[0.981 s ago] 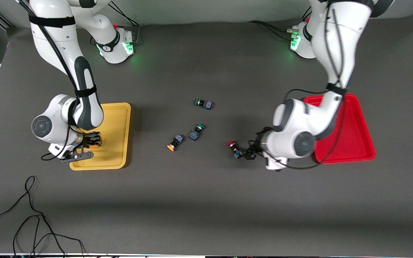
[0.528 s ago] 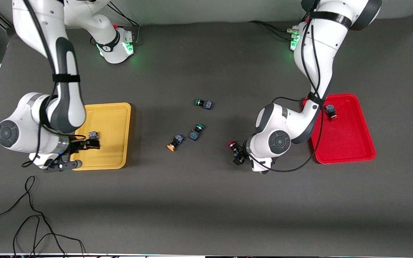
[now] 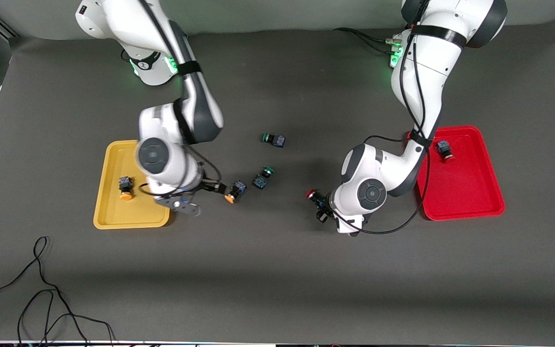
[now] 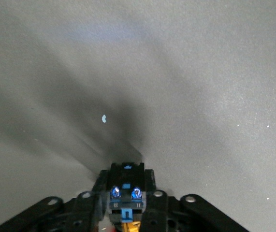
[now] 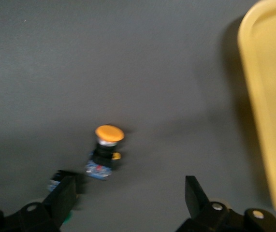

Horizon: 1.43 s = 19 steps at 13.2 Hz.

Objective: Place red and yellow buttons in trays

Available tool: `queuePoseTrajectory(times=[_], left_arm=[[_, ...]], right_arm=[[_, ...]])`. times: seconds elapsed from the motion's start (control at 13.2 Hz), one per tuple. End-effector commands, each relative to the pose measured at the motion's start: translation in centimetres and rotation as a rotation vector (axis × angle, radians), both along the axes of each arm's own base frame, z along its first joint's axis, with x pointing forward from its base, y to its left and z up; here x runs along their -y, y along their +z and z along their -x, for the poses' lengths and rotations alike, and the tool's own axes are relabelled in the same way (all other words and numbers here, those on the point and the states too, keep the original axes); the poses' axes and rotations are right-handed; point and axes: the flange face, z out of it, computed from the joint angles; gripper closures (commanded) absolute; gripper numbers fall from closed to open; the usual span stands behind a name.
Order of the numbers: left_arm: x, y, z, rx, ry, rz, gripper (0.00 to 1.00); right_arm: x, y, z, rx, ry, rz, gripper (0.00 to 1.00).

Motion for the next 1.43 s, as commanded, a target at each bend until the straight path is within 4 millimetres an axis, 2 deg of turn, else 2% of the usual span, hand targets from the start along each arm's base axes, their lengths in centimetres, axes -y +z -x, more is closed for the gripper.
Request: queuePoseTrajectory(times=[0.0, 0.15, 0.23, 0.3, 0.38, 0.45, 0.6, 0.68, 0.75, 0.83, 0.91, 0.98, 1.06, 1.13, 1.28, 1.36], left_arm=[[0.6, 1.2, -1.1, 0.022, 0.006, -0.006, 1.0], [-0.7, 3.5, -1.9, -0.02, -0.047, -0.022, 1.0], [-3.1, 5.1, -3.2, -0.063, -0.071, -0.021, 1.0], [-5.2, 7.4, -3.4, -0.111, -0.144, -0.017, 1.0], [-6.3, 10.0, -2.4, -0.132, -0.286, -0.01, 1.0], [-9.1, 12.1, -1.7, -0.144, -0.374, -0.035, 1.0], [-15.0, 15.6, 1.4, -0.137, -0.556, -0.093, 1.0], [-18.9, 16.5, 3.1, -0.133, -0.615, -0.111, 1.0], [-22.2, 17.2, 4.7, -0.123, -0.691, -0.13, 1.0], [-25.6, 17.4, 6.2, -0.107, -0.749, -0.146, 1.0], [-27.8, 16.6, 7.8, -0.099, -0.786, -0.171, 1.0], [-29.4, 15.4, 9.0, -0.091, -0.823, -0.195, 1.0], [-31.9, 13.8, 9.6, -0.09, -0.839, -0.19, 1.0], [-34.0, 11.8, 9.9, -0.079, -0.858, -0.177, 1.0], [-35.9, 7.2, 10.9, -0.04, -0.865, -0.163, 1.0], [-36.2, 6.2, 11.1, -0.041, -0.861, -0.159, 1.0]], right_arm=[[-1.3, -0.7, -0.9, 0.021, -0.14, -0.013, 0.0], [-1.4, -2.6, -1.5, 0.074, -0.252, -0.004, 0.0], [-1.9, -4.3, -1.4, 0.076, -0.295, -0.006, 0.0], [-2.4, -5.5, -1.3, 0.073, -0.323, -0.024, 0.0], [-3.0, -6.7, -0.9, 0.069, -0.33, -0.036, 0.0], [-3.8, -8.2, -0.3, 0.057, -0.318, -0.027, 0.0], [-4.8, -10.8, 0.6, 0.055, -0.299, -0.013, 0.0], [-5.1, -12.2, 1.0, 0.06, -0.292, -0.003, 0.0], [-5.4, -12.8, 1.3, 0.055, -0.286, -0.002, 0.0], [-5.4, -13.0, 1.6, 0.052, -0.284, 0.0, 0.01], [-5.4, -13.0, 1.6, 0.052, -0.278, -0.001, 0.06], [-5.3, -13.0, 1.5, 0.052, -0.268, -0.001, 0.24], [-5.3, -12.8, 1.4, 0.056, -0.263, 0.0, 0.5], [-5.3, -12.8, 1.5, 0.058, -0.257, 0.002, 0.69], [-5.3, -12.5, 1.4, 0.059, -0.218, -0.002, 0.77], [-5.0, -12.1, 1.2, 0.059, -0.205, -0.005, 0.8]])
